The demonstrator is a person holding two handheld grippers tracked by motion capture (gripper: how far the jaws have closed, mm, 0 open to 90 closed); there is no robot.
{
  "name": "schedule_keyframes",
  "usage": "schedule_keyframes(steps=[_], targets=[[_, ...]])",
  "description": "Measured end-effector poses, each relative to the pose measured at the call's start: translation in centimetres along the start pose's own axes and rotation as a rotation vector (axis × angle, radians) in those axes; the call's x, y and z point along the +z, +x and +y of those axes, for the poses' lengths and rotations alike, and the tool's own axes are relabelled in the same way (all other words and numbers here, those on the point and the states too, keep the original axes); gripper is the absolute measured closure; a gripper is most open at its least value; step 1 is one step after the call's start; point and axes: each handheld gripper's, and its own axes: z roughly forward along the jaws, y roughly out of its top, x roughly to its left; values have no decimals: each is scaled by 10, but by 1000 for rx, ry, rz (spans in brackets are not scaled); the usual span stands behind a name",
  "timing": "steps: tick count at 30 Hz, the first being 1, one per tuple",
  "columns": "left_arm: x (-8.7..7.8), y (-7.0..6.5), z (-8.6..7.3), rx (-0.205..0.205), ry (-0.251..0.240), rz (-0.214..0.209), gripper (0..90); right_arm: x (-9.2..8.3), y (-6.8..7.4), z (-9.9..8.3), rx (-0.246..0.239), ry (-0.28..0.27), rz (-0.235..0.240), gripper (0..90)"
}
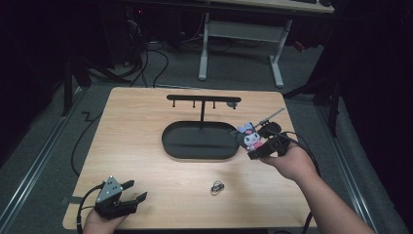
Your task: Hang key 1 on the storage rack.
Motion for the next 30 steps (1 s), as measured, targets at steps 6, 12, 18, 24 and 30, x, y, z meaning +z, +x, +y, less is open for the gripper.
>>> schedule_keyframes(steps=[6, 12, 18, 24, 30], targets=[[-2, -1, 0, -5, -4, 1, 328, -5, 2, 5, -1, -2, -13, 495], [-1, -1, -1, -6, -4, 1, 328, -13, 1, 16, 2, -8, 3, 495], [-1, -2, 0, 0, 1, 0, 328, -15, 0, 25, 7, -11, -2, 494], [-4, -1, 0, -7, -6, 3, 328, -23, 2, 35, 2, -15, -14, 495], [-4, -2, -2, -4, 1, 3, 328, -28, 2, 42, -5, -14, -12, 495]])
